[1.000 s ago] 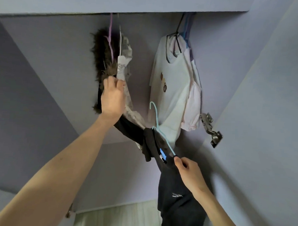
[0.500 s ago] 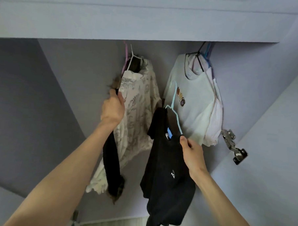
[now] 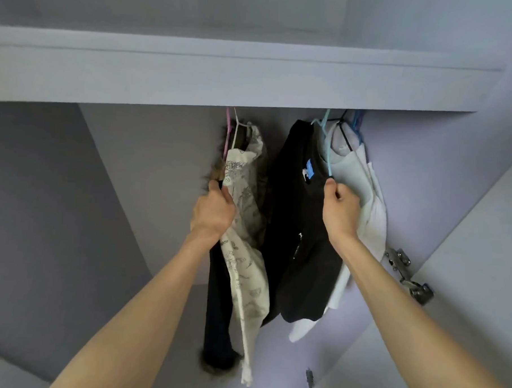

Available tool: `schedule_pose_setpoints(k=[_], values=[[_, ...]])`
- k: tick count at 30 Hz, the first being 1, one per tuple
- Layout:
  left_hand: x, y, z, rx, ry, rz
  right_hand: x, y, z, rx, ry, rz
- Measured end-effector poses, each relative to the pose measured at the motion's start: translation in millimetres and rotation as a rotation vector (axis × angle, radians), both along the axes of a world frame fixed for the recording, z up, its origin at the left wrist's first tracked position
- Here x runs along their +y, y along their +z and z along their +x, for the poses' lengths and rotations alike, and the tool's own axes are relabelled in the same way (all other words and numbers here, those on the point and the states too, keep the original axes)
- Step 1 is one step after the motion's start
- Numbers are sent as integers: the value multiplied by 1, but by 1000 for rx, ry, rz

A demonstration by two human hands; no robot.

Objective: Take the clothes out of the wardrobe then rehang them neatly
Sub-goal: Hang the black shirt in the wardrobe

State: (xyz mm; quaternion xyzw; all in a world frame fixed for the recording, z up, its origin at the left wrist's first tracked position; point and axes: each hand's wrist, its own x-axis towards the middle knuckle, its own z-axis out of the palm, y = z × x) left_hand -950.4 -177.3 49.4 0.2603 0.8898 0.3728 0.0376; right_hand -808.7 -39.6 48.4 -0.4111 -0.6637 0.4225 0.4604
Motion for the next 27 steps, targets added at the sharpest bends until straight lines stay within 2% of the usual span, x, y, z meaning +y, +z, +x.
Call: schedule_pose_setpoints(k=[2,4,8,11,19,22,25,27], values=[[-3,-3,-2,40,5,-4,9,1,-4,8,-42,-9],[-4,-4,-5,71,6,-25,22,8,-9,-78,-90,19],[-3,-5,-5,116,24,-56,47,15,-10,-574,-217,269],[0,-7,-7,129,35,-85,58,8,-5,-769,-227,360],[2,-14,-15,147,21,-102,65,16,5,-826,-215,279],[-3,-17,-25,206,-8,-110,59,27,8,-886,-172,265],[-6,-19,-30,255,-11,-122,56,23,16,-901,-136,356],[-9,-22,-25,278,-22,-120,53,6,22,-790,-120,517]])
